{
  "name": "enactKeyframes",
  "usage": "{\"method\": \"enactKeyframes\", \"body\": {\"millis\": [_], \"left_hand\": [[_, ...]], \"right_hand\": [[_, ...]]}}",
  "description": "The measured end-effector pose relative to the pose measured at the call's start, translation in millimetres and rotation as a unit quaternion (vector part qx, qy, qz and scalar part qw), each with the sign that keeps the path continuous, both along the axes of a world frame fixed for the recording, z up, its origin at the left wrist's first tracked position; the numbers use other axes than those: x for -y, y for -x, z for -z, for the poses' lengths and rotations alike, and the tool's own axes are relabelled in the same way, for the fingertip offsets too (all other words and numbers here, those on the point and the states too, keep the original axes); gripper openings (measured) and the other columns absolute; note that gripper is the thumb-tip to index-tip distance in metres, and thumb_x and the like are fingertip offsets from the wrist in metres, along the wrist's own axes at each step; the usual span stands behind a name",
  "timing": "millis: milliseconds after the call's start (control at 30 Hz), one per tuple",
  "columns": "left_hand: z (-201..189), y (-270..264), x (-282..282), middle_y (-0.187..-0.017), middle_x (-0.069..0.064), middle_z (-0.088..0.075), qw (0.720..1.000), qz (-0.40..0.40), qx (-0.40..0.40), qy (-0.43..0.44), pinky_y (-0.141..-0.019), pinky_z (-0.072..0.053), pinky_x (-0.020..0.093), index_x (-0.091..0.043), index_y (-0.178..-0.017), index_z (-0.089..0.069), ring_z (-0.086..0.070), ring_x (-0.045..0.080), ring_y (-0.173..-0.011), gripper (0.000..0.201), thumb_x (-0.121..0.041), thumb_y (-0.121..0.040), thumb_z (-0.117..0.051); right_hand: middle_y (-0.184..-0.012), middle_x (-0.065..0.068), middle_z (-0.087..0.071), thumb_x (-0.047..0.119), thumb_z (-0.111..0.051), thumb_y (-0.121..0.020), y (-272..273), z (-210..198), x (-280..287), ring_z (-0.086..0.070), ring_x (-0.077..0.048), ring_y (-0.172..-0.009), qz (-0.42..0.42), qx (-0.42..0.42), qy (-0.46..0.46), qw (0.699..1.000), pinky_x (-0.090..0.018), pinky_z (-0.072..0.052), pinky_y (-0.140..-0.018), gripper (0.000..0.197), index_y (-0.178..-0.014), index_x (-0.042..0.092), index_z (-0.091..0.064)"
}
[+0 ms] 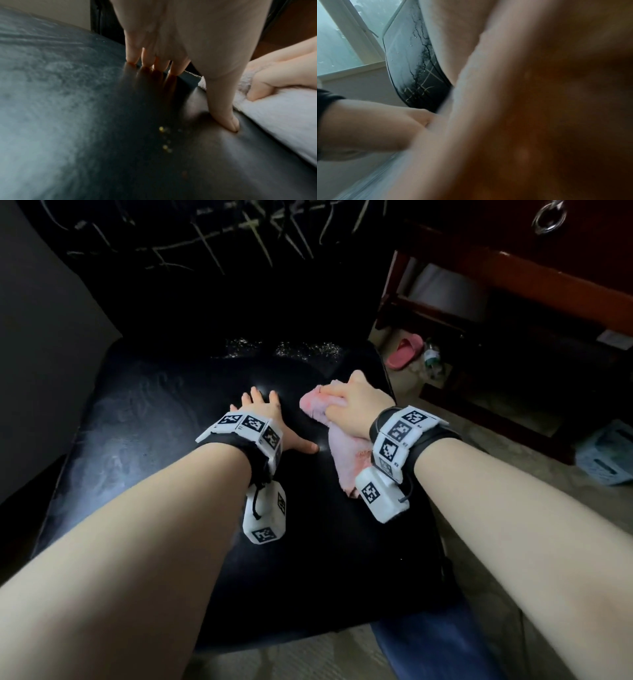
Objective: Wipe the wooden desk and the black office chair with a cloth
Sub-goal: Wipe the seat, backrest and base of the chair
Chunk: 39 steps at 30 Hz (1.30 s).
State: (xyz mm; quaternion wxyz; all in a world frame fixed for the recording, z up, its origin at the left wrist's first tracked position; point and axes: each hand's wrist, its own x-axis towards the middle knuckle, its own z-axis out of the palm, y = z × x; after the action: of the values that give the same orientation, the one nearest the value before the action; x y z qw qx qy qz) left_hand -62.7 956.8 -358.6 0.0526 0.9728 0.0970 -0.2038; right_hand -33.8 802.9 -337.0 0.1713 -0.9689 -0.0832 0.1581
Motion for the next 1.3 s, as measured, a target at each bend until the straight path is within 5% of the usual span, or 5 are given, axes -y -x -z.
{"method": "enactKeyframes", "body": {"millis": [300, 433, 867, 1067, 1300], "left_hand": [[-0.5, -1.8, -0.5, -0.158, 0.016, -0.003, 1.000, -0.002, -0.004, 0.005, -0.114, -0.021, 0.050, -0.016, -0.151, -0.009, -0.005, 0.031, -0.145, 0.133, -0.080, -0.050, -0.068], [-1.6, 3.0, 3.3, -0.158, 0.016, -0.002, 1.000, -0.009, 0.005, 0.008, -0.116, -0.015, 0.051, -0.015, -0.151, -0.008, -0.003, 0.032, -0.145, 0.134, -0.079, -0.051, -0.068], [-12.8, 85.2, 14.6, -0.151, 0.008, -0.026, 0.995, 0.090, 0.012, 0.034, -0.108, -0.027, 0.044, -0.016, -0.144, -0.033, -0.024, 0.028, -0.139, 0.062, -0.047, -0.092, -0.049], [-32.0, 82.5, -6.1, -0.115, 0.009, -0.061, 0.992, 0.084, 0.074, 0.053, -0.076, -0.047, 0.033, -0.016, -0.116, -0.061, -0.059, 0.029, -0.104, 0.038, -0.039, -0.087, -0.057], [-27.5, 5.2, -0.3, -0.158, 0.009, -0.012, 0.990, -0.019, 0.133, 0.028, -0.114, -0.019, 0.041, -0.011, -0.148, -0.021, -0.011, 0.027, -0.145, 0.097, -0.067, -0.078, -0.057]], "right_hand": [[-0.143, -0.008, -0.030, 0.032, -0.037, -0.081, -26.8, -13.5, -10.5, -0.051, -0.032, -0.078, 0.109, -0.001, -0.043, 0.993, -0.036, -0.043, -0.075, 0.040, -0.111, 0.038, -0.061], [-0.116, -0.002, -0.031, 0.026, -0.036, -0.088, -3.5, -13.2, 0.2, -0.049, -0.023, -0.069, 0.096, 0.002, -0.046, 0.994, -0.027, -0.032, -0.057, 0.038, -0.118, 0.034, -0.059], [-0.113, -0.005, -0.032, 0.024, -0.034, -0.089, 104.9, -14.4, 10.6, -0.052, -0.027, -0.083, 0.098, -0.027, 0.001, 0.995, -0.038, -0.048, -0.077, 0.039, -0.122, 0.031, -0.052], [-0.107, -0.003, -0.028, 0.033, -0.031, -0.094, 106.2, -22.5, 9.2, -0.049, -0.025, -0.074, 0.094, -0.043, 0.018, 0.994, -0.038, -0.045, -0.076, 0.036, -0.125, 0.027, -0.048], [-0.075, 0.001, -0.028, 0.014, -0.035, -0.092, 30.2, -26.1, 28.2, -0.043, -0.030, -0.119, 0.173, 0.038, -0.070, 0.982, -0.046, -0.039, -0.100, 0.036, -0.119, 0.010, -0.060]]}}
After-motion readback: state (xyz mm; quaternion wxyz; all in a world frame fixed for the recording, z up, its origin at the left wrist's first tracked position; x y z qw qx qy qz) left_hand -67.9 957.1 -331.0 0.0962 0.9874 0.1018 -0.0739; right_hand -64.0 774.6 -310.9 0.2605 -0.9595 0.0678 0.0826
